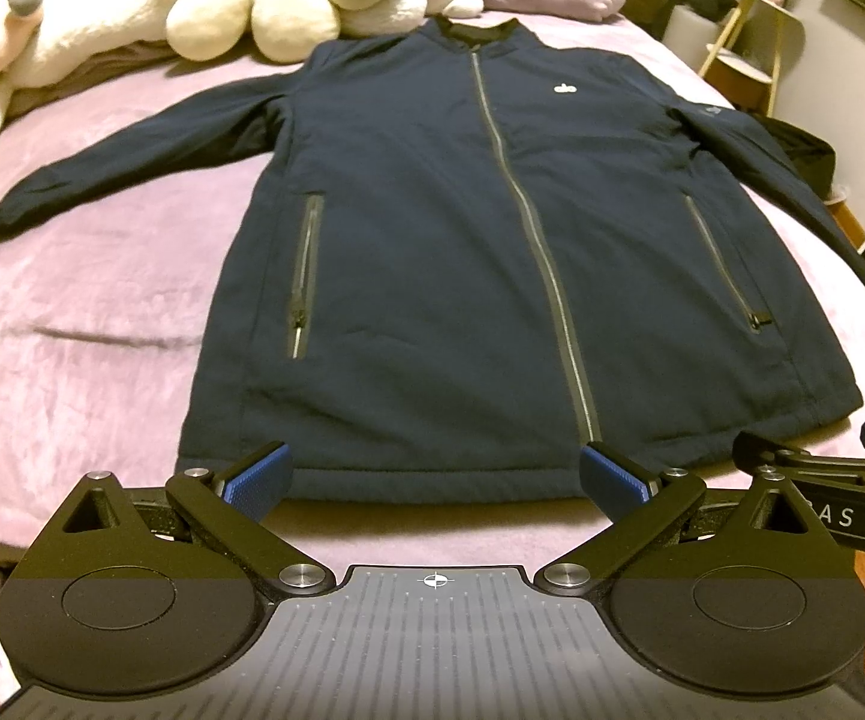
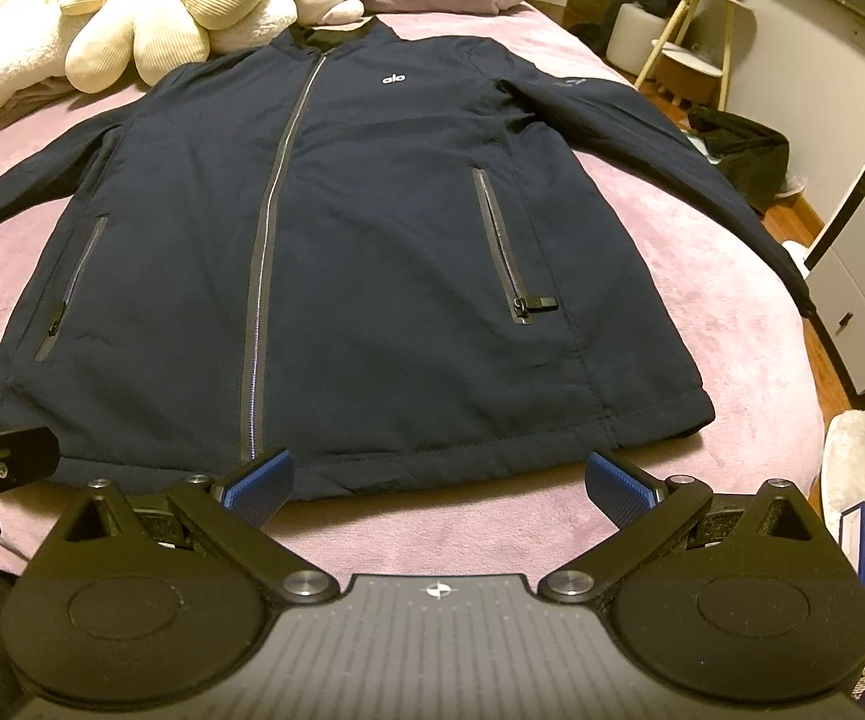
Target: Fold large clothes
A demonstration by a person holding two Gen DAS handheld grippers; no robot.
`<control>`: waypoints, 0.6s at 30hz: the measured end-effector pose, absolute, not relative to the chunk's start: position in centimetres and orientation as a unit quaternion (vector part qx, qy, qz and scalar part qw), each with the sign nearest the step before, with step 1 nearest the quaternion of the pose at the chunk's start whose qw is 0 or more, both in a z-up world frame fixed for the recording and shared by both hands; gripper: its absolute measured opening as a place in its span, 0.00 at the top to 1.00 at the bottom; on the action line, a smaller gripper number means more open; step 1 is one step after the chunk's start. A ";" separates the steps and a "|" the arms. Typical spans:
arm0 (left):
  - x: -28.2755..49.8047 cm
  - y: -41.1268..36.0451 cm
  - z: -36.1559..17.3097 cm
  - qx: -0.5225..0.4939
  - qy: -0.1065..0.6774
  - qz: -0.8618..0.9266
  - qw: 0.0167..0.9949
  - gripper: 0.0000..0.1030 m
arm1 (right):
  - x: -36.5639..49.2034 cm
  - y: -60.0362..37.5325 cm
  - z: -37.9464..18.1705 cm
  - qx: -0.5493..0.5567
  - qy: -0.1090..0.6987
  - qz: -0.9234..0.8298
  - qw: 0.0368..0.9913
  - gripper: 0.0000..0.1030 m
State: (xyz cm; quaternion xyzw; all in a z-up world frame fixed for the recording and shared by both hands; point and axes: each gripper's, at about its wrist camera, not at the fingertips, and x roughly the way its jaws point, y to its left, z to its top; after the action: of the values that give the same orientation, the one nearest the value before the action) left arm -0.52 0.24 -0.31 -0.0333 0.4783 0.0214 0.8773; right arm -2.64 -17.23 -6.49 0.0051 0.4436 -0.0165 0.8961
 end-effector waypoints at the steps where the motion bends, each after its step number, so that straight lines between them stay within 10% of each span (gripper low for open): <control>1: -0.5 0.2 -0.3 -0.033 0.478 0.021 0.877 0.00 | -2.6 -17.2 -6.5 0.005 0.444 -0.017 0.896 0.00; 18: -0.4 0.7 -0.5 -0.036 0.483 0.021 0.875 0.00 | -2.6 -17.2 -6.6 0.004 0.445 -0.018 0.895 0.00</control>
State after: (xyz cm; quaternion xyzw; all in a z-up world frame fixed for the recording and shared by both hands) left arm -0.42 0.67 -0.51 -0.0360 0.4826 0.0214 0.8749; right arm -2.57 -17.21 -6.56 0.0044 0.4454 -0.0175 0.8952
